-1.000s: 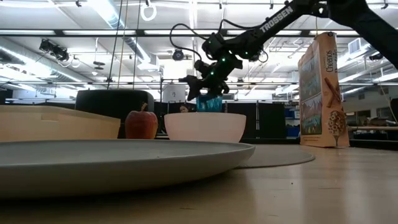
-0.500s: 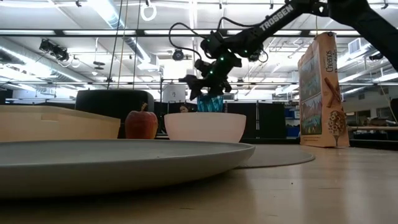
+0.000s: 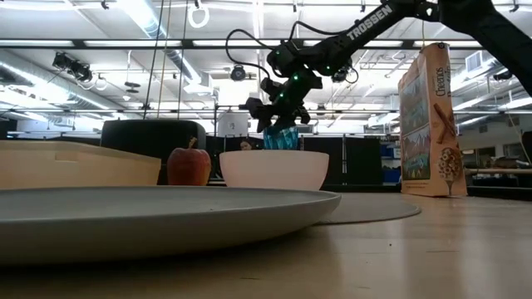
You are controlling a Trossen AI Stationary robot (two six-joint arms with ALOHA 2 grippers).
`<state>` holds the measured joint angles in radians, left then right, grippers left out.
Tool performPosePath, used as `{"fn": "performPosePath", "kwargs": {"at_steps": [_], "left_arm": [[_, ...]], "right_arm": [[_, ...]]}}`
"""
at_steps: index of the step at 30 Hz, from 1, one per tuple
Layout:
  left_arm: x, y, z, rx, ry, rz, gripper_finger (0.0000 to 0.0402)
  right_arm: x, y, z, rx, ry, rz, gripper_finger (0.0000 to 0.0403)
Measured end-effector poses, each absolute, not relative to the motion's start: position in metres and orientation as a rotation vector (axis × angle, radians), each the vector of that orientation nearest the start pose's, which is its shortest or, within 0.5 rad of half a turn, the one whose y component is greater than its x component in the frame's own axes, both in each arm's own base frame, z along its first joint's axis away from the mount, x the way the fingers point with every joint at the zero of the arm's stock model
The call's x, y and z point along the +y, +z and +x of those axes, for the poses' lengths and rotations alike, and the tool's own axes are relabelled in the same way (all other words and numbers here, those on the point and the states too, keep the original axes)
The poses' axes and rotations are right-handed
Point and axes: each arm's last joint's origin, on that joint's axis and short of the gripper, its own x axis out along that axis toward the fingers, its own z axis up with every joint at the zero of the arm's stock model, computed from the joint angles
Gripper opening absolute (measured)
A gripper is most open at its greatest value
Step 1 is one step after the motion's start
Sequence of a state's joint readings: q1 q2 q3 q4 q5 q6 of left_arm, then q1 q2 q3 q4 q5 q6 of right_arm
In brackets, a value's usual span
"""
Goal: Arrange a breakfast setting
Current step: Put the black spoon on the gray placemat to the right of the orange bowl
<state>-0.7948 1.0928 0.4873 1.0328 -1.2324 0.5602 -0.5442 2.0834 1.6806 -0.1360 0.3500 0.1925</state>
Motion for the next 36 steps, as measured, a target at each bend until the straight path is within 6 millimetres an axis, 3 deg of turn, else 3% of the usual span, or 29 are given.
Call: {"fn": "performPosePath", "kwargs": {"at_steps": [12,19,30,36], "left_arm": [[-0.127,0.280,0.163,-0.099,0.475,0.183,0.0359],[-0.127,0.279,0.163,-0.097,0.474,0.192,0.0359],[-0.128,0.277,0.163,-0.081,0.471,0.221,0.0359],[-0.128,0.276,0.164,-0.079,0.467,0.202,0.0359]], "right_arm": [[-0.256,0.247,0.405,0.471,-0.916,0.221,0.0202],[-0.247,0.266,0.400,0.461,-0.903,0.191,0.0200],[-0.213,0.326,0.388,0.357,-0.859,0.106,0.0200],[-0.177,0.370,0.377,0.260,-0.768,0.077,0.0201]]}}
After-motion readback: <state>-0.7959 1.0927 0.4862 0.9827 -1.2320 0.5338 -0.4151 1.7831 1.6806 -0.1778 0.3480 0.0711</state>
